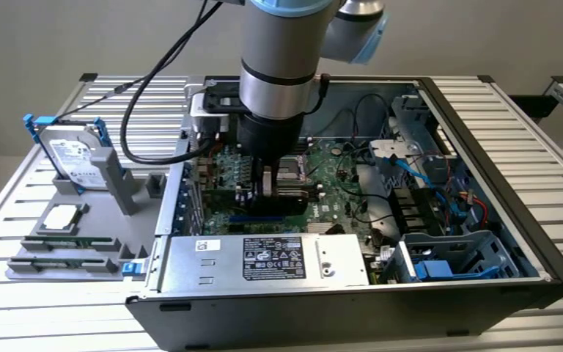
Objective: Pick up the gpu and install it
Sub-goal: 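Insert the gpu into the slot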
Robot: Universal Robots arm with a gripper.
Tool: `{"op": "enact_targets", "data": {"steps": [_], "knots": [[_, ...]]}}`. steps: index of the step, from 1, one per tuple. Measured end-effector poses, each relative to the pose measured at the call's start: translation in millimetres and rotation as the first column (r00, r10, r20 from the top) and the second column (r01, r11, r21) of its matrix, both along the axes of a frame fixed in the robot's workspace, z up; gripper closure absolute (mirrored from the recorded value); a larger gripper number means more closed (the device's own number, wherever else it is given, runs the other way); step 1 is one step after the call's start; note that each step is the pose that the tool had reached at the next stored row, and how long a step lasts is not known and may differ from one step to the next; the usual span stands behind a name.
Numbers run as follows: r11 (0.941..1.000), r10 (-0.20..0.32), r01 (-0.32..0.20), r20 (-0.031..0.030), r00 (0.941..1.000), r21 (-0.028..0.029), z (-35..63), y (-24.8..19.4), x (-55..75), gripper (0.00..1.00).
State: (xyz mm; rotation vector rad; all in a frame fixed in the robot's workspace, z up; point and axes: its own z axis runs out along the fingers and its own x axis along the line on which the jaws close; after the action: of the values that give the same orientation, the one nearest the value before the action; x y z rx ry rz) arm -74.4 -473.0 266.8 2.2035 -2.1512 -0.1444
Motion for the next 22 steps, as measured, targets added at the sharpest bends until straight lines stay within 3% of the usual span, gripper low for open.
{"op": "enact_targets", "data": {"steps": [3,6,22], "knots": [[1.0,0.0,0.0,-0.0076,1.0,0.0005,0.3,-0.7,3.8,0.73],[1.0,0.0,0.0,-0.011,0.9999,0.0007,0.3,-1.0,6.4,0.73],[0.9976,-0.069,0.069,-0.0186,0.9975,0.0005,0.2,-0.9,7.2,0.73]]}}
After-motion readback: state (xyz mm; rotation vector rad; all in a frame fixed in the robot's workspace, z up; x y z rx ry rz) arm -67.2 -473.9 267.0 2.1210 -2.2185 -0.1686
